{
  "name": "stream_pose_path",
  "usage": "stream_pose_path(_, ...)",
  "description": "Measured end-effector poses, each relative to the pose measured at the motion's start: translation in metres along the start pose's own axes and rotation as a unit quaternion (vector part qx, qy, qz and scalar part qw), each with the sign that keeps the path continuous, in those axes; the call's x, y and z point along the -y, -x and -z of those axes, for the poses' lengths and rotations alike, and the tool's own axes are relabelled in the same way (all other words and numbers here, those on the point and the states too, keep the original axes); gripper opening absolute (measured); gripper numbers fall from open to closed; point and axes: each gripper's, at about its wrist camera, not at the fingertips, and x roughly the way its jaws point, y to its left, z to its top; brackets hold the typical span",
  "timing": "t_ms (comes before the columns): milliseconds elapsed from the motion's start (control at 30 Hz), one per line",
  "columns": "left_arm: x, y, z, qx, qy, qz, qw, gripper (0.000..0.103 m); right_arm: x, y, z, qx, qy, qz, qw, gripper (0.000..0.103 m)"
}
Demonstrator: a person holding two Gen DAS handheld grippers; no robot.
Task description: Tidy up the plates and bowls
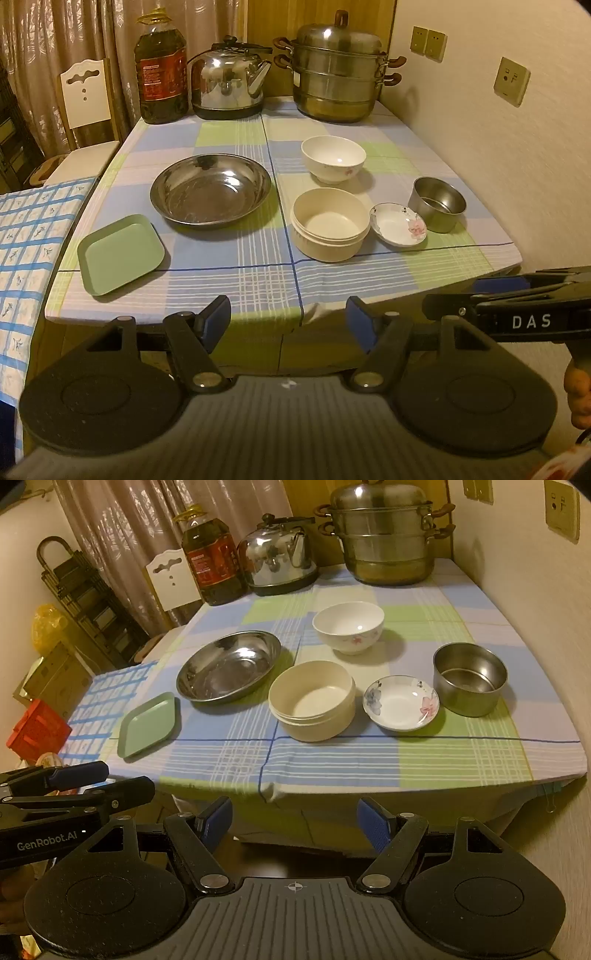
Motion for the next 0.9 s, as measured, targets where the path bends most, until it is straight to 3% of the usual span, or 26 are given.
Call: stream_pose_path(900,0.0001,0.0,0.0,0.001,-0.001,-0.001,1.0,0.067,0.0,-0.0003,0.0003,0.001,0.001,0.002,1.0,0.075)
